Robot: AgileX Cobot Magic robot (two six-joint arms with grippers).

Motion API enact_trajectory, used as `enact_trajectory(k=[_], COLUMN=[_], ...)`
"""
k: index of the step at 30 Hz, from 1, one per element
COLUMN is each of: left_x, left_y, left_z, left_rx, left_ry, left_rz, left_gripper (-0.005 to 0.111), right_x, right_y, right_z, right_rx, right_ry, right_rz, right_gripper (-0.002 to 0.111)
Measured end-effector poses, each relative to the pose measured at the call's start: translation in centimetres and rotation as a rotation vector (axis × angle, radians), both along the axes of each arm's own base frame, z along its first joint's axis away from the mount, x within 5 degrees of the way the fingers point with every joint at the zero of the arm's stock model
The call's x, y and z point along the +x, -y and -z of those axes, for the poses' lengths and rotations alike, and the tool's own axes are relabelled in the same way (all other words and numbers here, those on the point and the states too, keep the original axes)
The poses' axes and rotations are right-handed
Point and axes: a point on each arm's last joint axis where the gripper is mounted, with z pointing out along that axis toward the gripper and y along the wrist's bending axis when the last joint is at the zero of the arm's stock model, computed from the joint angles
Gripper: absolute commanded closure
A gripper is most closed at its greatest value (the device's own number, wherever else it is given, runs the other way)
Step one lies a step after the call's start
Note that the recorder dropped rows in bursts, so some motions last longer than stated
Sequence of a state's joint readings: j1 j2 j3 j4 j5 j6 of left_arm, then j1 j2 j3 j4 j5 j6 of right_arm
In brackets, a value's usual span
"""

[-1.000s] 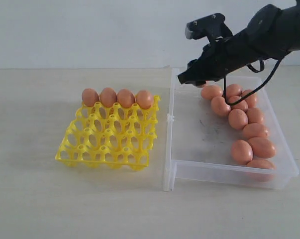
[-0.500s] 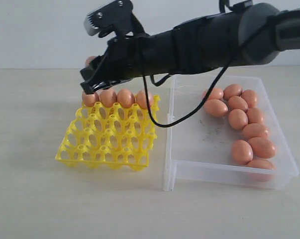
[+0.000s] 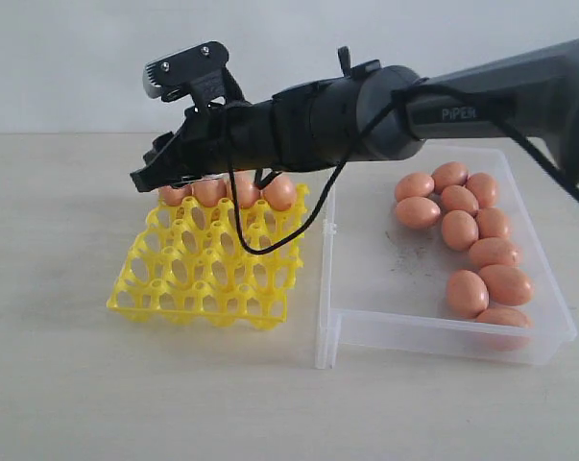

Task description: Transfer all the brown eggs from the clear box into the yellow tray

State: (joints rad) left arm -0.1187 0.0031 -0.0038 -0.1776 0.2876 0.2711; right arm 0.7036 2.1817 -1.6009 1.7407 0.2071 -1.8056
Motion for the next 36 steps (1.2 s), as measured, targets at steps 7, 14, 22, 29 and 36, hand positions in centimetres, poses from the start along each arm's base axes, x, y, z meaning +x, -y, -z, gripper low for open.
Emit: enact_trajectory(k=[7, 14, 22, 29, 36], left_x=[0.0, 0.0, 0.0, 0.0, 0.0], left_y=[0.0, 0.0, 0.0, 0.0, 0.0], left_z=[0.0, 0.0, 0.0, 0.0, 0.0], left_rx=[0.000, 0.000, 0.000, 0.000, 0.000], left_ry=[0.000, 0.000, 0.000, 0.000, 0.000], left_rz=[0.000, 0.000, 0.000, 0.000, 0.000], left_gripper=[0.103, 0.103, 0.103, 0.103, 0.103], right_x=[0.5, -1.8, -3.3, -5.3, -10.9], right_y=[0.8, 4.8, 13.6, 13.2, 6.0], right_z=[1.4, -3.3, -6.0, -2.0, -4.3], right_rx=[-0.080, -0.217, -0.740, -0.672, 0.038], right_ry=[-0.003, 0.150, 0.307, 0.180, -0.129], right_rz=[0.115, 0.196, 0.723, 0.514, -0.235], right_gripper=[0.109, 0.109, 0.109, 0.109, 0.109])
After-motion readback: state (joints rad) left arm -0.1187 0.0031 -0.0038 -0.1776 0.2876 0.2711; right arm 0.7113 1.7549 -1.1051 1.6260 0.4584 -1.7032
